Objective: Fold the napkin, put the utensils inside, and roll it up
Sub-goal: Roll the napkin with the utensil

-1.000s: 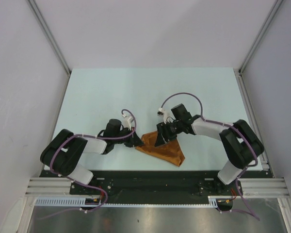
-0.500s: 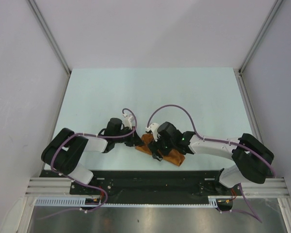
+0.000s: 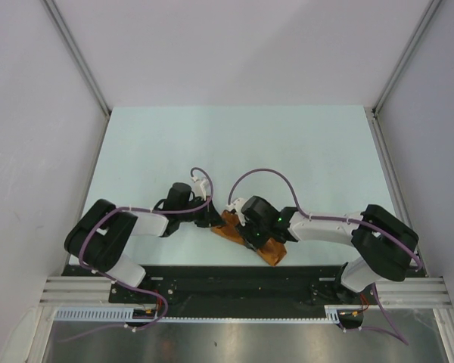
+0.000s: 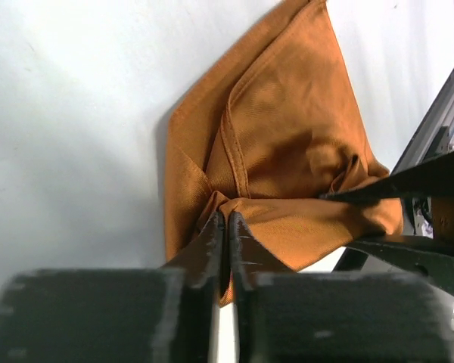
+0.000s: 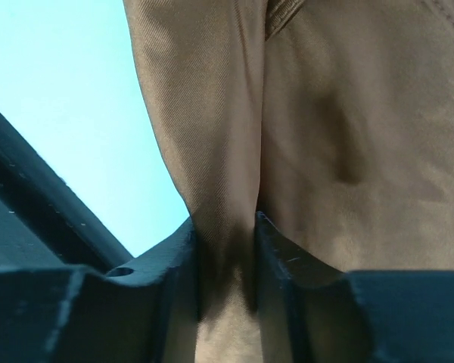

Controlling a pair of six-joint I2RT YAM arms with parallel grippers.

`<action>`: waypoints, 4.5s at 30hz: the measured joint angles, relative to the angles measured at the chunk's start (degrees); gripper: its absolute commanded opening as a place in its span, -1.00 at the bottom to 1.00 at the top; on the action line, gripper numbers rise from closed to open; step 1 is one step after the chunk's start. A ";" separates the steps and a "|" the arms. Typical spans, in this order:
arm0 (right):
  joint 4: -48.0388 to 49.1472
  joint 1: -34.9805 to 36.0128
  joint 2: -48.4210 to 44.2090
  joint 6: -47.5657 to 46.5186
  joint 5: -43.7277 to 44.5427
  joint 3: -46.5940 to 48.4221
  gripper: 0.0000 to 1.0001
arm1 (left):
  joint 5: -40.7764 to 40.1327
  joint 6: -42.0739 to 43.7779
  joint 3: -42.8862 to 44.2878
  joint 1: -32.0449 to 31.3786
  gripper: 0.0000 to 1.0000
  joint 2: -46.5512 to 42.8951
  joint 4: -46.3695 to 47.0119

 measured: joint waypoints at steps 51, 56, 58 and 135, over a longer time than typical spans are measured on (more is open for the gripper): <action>24.39 -25.92 9.25 15.65 -46.25 -11.61 -0.42 | -0.87 -7.39 -3.45 -1.73 -1.00 6.60 24.30; 21.59 -26.12 9.70 17.03 -47.69 -9.79 0.15 | -0.39 -6.40 -0.48 -1.79 -1.00 7.32 20.26; 20.33 -25.86 8.63 17.33 -47.28 -9.27 0.24 | -0.37 -5.14 1.70 -1.95 -1.00 7.63 16.57; 9.49 -11.65 5.73 6.08 -15.30 1.29 -0.30 | -8.13 -1.46 8.00 8.50 0.29 -7.45 -8.17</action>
